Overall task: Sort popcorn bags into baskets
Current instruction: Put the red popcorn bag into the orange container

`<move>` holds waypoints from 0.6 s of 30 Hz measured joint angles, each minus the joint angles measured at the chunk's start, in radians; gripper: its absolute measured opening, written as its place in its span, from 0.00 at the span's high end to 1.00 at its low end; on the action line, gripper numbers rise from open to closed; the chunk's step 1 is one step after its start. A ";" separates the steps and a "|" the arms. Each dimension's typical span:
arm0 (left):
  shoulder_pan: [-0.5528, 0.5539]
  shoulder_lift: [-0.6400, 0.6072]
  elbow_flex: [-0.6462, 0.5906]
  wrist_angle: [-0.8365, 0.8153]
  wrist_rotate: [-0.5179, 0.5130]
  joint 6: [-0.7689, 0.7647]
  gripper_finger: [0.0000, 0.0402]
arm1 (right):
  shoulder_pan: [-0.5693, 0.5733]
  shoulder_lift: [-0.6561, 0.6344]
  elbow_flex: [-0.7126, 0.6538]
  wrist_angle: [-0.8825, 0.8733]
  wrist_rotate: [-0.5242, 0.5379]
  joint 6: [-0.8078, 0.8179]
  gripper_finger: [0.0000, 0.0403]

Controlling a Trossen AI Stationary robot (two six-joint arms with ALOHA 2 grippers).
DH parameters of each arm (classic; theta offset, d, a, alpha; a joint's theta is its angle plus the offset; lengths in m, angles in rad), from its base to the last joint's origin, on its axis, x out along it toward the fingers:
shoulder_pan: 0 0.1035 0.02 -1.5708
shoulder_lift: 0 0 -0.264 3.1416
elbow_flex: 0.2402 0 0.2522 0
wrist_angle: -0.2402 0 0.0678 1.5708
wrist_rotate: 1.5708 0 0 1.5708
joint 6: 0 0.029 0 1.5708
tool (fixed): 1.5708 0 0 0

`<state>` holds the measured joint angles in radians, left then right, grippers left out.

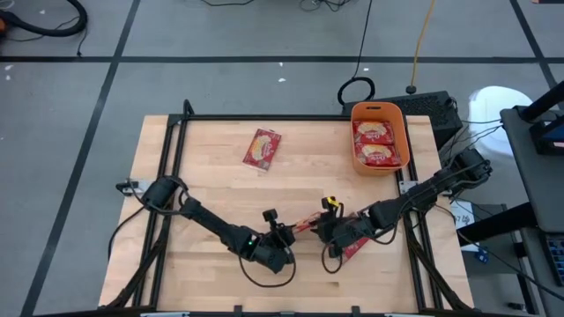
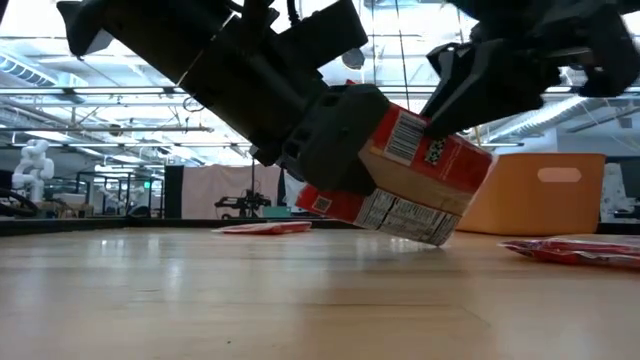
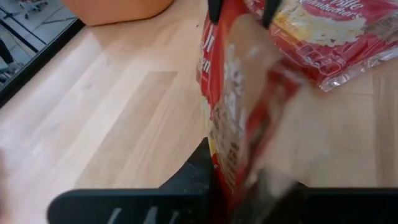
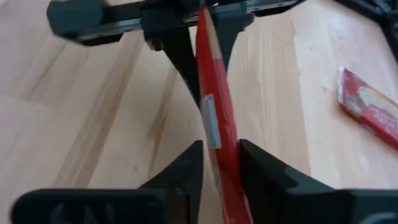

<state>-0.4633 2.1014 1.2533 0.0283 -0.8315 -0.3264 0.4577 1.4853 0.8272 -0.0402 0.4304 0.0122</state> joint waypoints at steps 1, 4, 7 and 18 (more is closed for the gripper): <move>0.000 0.000 0.000 0.000 0.000 -0.008 0.93 | 0.009 0.000 0.000 -0.003 0.013 -0.007 0.75; -0.001 0.000 0.001 0.002 0.000 -0.017 0.87 | 0.025 0.000 0.000 -0.002 0.018 -0.031 0.68; 0.000 0.000 0.015 0.001 -0.001 -0.009 0.85 | 0.024 0.004 0.000 -0.004 0.018 -0.032 0.65; 0.009 -0.001 0.067 -0.018 0.064 0.046 0.94 | -0.006 0.048 -0.001 -0.005 0.059 -0.051 0.76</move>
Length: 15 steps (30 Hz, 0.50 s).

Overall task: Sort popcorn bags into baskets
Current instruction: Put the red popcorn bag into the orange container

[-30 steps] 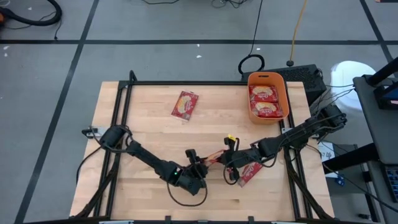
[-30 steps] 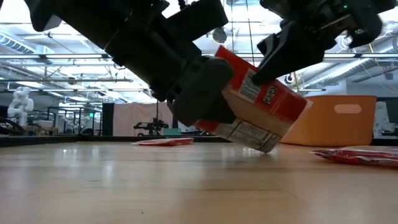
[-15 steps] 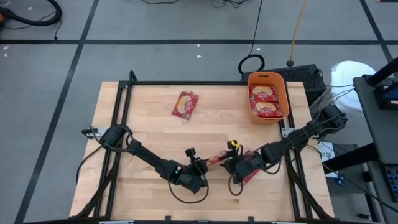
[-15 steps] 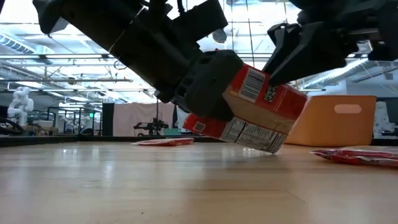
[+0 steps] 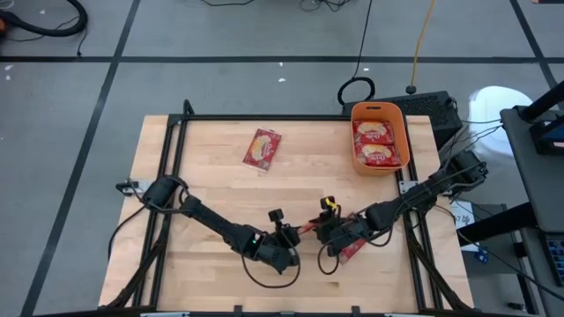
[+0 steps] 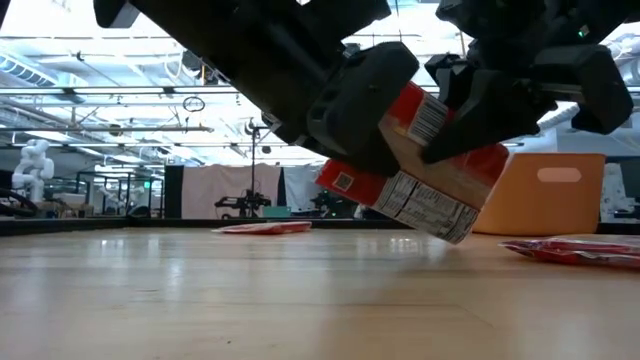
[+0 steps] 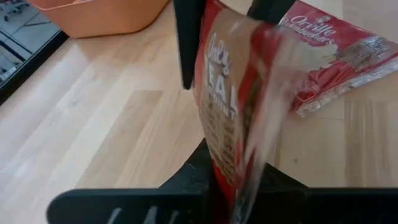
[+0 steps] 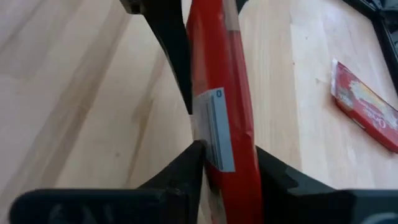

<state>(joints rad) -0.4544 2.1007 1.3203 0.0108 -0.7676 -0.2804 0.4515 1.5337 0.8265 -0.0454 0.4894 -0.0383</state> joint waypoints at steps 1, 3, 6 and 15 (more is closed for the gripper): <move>-0.001 0.000 0.001 -0.008 0.000 -0.009 0.94 | 0.001 0.000 0.000 0.001 -0.001 0.000 0.79; 0.001 -0.001 0.002 -0.014 0.003 -0.023 0.91 | 0.002 0.000 0.000 -0.005 -0.002 -0.001 0.83; 0.003 -0.001 0.002 -0.014 0.003 -0.047 0.83 | 0.001 0.000 0.000 -0.020 -0.007 0.000 0.90; -0.016 -0.028 0.002 -0.042 -0.013 -0.148 0.49 | -0.001 -0.003 0.000 -0.047 -0.015 -0.042 0.94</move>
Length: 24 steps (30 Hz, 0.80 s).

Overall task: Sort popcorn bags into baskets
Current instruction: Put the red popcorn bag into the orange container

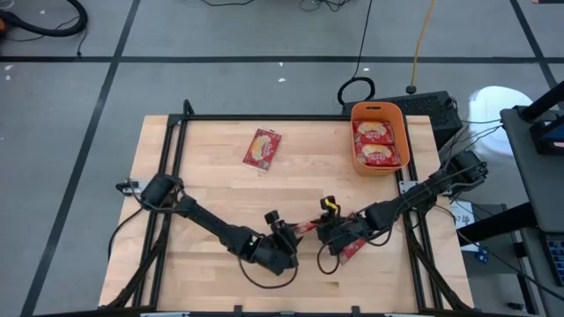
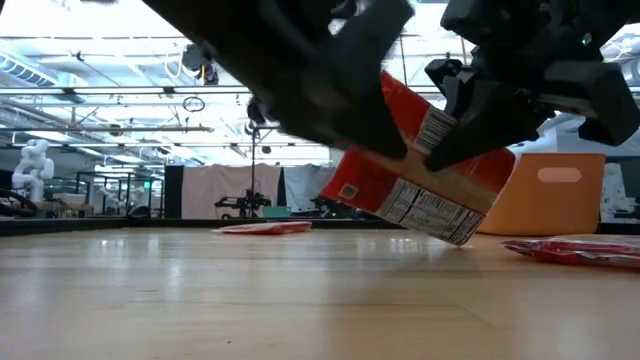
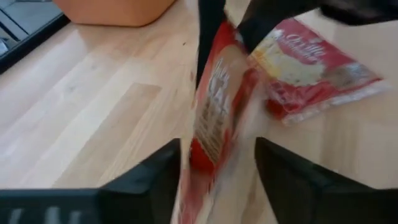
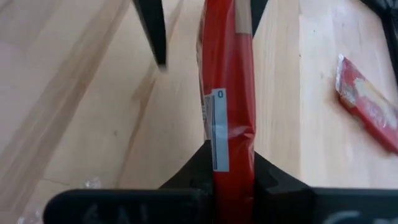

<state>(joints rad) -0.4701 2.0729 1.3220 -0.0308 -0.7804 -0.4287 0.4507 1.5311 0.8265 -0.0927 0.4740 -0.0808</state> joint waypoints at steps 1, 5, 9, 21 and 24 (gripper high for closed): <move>-0.006 -0.014 0.000 -0.020 -0.001 0.000 0.45 | 0.000 -0.004 0.000 -0.002 0.000 -0.017 0.93; -0.024 -0.073 0.000 -0.154 -0.057 -0.025 0.34 | -0.003 -0.055 0.000 -0.002 0.002 -0.087 0.93; -0.041 -0.138 0.000 -0.355 -0.169 -0.123 0.28 | -0.023 -0.145 0.000 -0.065 0.004 -0.147 0.94; 0.008 -0.165 -0.116 -0.597 -0.243 -0.387 0.41 | -0.131 -0.502 0.000 -0.284 0.255 -0.322 0.94; 0.045 -0.165 -0.155 -0.594 -0.254 -0.393 0.45 | -0.172 -0.556 0.000 -0.284 0.312 -0.400 0.94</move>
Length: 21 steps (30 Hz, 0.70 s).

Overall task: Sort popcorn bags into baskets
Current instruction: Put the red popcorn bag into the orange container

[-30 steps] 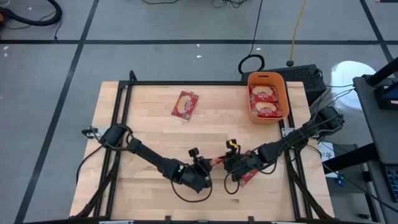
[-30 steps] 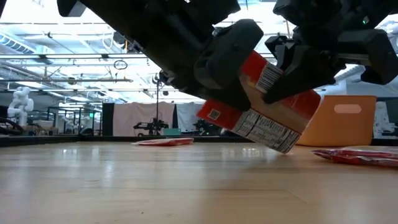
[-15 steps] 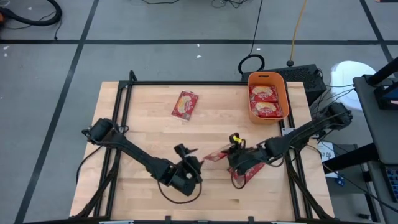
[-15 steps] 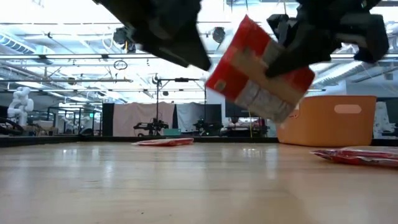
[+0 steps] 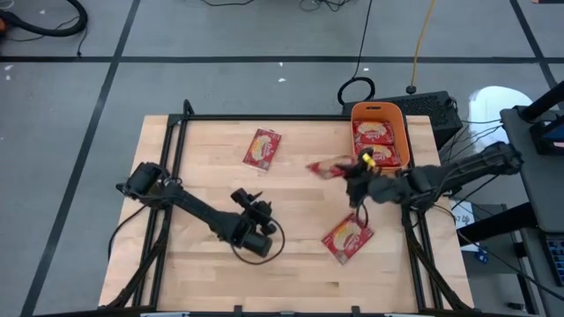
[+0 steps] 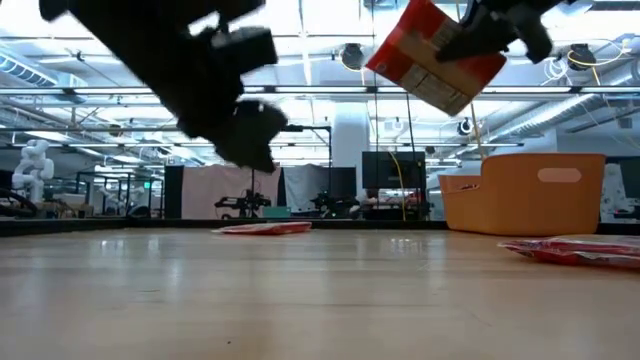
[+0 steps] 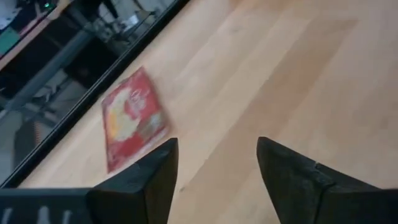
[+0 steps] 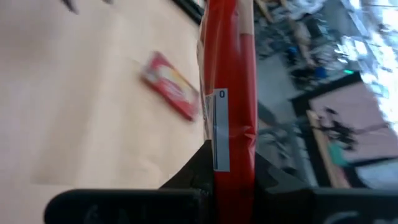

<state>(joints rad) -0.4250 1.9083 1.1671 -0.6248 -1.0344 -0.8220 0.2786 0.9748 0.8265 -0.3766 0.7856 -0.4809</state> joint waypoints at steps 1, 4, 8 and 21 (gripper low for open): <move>0.012 0.000 -0.017 0.002 0.001 -0.005 0.46 | -0.018 -0.015 0.000 0.000 0.015 -0.023 0.94; 0.049 0.000 -0.060 -0.001 0.011 -0.028 0.49 | -0.073 -0.050 0.000 -0.001 0.032 -0.083 0.94; 0.096 0.000 -0.078 0.043 0.081 0.018 0.53 | -0.153 -0.077 0.000 -0.020 0.033 -0.145 0.94; 0.135 0.000 -0.078 0.609 0.271 0.488 0.62 | -0.448 -0.077 0.000 -0.139 0.082 -0.329 0.94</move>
<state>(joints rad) -0.2903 1.9087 1.0889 -0.0159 -0.7638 -0.3341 -0.1689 0.8974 0.8265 -0.5160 0.8679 -0.8098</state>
